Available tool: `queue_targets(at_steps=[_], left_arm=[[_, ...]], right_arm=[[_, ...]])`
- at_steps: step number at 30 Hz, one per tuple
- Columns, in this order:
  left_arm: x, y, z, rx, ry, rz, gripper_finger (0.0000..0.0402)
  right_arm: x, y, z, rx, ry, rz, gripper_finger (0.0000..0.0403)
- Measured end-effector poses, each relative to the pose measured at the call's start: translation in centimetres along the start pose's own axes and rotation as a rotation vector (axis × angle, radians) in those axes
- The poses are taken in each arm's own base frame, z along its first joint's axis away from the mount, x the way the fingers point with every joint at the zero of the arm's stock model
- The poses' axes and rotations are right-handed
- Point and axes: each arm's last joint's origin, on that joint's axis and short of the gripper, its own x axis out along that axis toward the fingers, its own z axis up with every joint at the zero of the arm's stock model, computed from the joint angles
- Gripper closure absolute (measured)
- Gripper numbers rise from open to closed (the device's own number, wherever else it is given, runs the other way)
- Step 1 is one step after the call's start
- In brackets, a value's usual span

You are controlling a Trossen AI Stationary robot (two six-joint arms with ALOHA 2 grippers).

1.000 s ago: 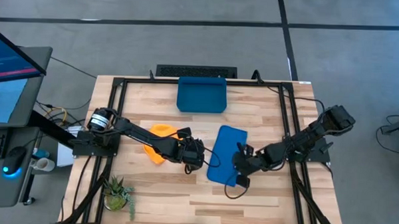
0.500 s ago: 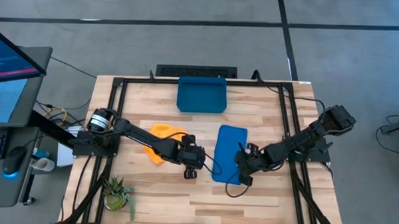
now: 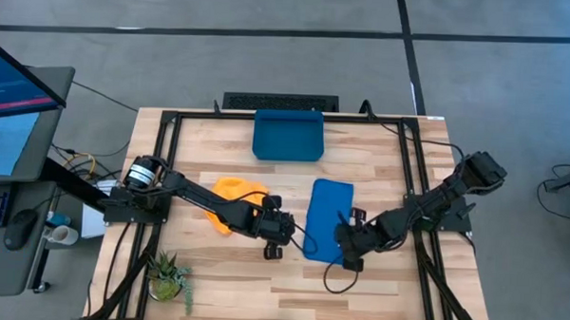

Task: Roll microfiber towels into tight, uniform cylinder then place into a basket
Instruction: Fold the blue microfiber towel

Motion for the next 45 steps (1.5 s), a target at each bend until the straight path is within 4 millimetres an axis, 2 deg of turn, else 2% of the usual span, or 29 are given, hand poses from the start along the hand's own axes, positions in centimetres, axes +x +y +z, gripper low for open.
queue_targets(at_steps=[4, 10, 17, 21, 26, 31, 34, 39, 45], left_arm=[[0.0, 0.0, 0.0, -0.009, -0.002, 0.001, 0.0278], [0.6, -0.1, -0.3, 0.067, -0.060, -0.006, 0.0278], [0.8, -0.9, 0.1, 0.176, -0.196, -0.027, 0.0278], [0.5, -1.6, 0.4, 0.203, -0.239, -0.103, 0.0278], [0.1, -2.4, 1.0, 0.199, -0.320, -0.179, 0.0278], [-0.1, -2.8, 1.0, 0.205, -0.329, -0.192, 0.0278], [0.0, -3.0, 0.9, 0.212, -0.330, -0.194, 0.0277], [1.4, -3.9, 1.2, 0.235, -0.388, -0.218, 0.0259], [3.4, -4.9, 1.1, 0.343, -0.390, -0.203, 0.0235]], right_arm=[[-1.1, 0.7, -0.1, -0.031, 0.010, -0.027, 0.0382], [-3.5, 1.6, -0.8, -0.032, -0.046, -0.068, 0.0378], [-6.8, 2.2, -2.9, -0.008, -0.155, -0.107, 0.0384], [-7.7, 3.1, -4.0, -0.012, -0.201, -0.079, 0.0378], [-7.4, 3.7, -4.9, -0.022, -0.252, -0.065, 0.0372], [-6.9, 4.1, -4.5, 0.101, -0.289, -0.020, 0.0369], [-5.9, 5.2, -4.2, 0.126, -0.308, 0.015, 0.0359], [-3.5, 7.6, -4.5, -0.025, -0.320, 0.039, 0.0328], [-1.6, 8.8, -3.9, -0.104, -0.304, 0.000, 0.0287]])
